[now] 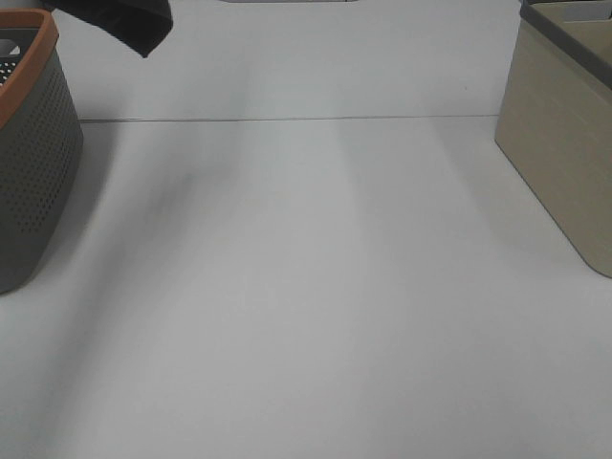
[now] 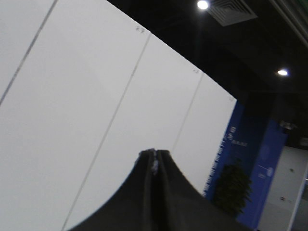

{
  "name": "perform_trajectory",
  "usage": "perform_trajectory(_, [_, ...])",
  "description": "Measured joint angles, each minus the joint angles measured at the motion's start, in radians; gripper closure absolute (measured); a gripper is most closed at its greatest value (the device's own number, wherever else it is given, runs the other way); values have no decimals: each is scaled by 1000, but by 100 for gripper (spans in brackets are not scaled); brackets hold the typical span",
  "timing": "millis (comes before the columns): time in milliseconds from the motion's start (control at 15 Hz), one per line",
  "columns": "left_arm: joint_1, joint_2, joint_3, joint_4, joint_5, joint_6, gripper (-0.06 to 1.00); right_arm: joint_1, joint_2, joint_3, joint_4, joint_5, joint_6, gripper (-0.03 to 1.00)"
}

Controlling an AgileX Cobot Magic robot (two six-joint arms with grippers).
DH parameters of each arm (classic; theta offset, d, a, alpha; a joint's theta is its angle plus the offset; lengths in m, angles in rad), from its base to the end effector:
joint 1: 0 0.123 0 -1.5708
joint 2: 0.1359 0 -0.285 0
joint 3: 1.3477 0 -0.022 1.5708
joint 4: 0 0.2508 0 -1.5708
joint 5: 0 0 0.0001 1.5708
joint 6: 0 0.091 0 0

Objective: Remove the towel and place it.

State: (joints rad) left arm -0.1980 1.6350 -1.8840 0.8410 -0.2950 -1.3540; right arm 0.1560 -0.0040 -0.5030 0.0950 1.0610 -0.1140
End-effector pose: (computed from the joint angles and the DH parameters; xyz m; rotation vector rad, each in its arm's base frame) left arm 0.3516 -0.0906 0.5511 0.0236 1.0788 -0.7757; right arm -0.0071 0.0065 0.2784 -0.2789 2.0176 0.1399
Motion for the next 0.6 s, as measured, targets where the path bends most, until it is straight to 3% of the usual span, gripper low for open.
perform_trajectory(67, [-1,14,0,176,-86,-209,94,0,0,0,0,0,0,28])
perform_trajectory(133, [-2,23,0,338,-142,-353,94,0,0,0,0,0,0,28])
perform_trajectory(267, [-3,35,0,643,-271,-598,94,0,0,0,0,0,0,28])
perform_trajectory(333, [-3,36,0,782,-332,-675,94,0,0,0,0,0,0,28])
perform_trajectory(467, [-3,39,0,886,-469,-743,94,0,0,0,0,0,0,28])
perform_trajectory(600, [-3,47,-1,896,-612,-742,94,0,0,0,13,0,0,28])
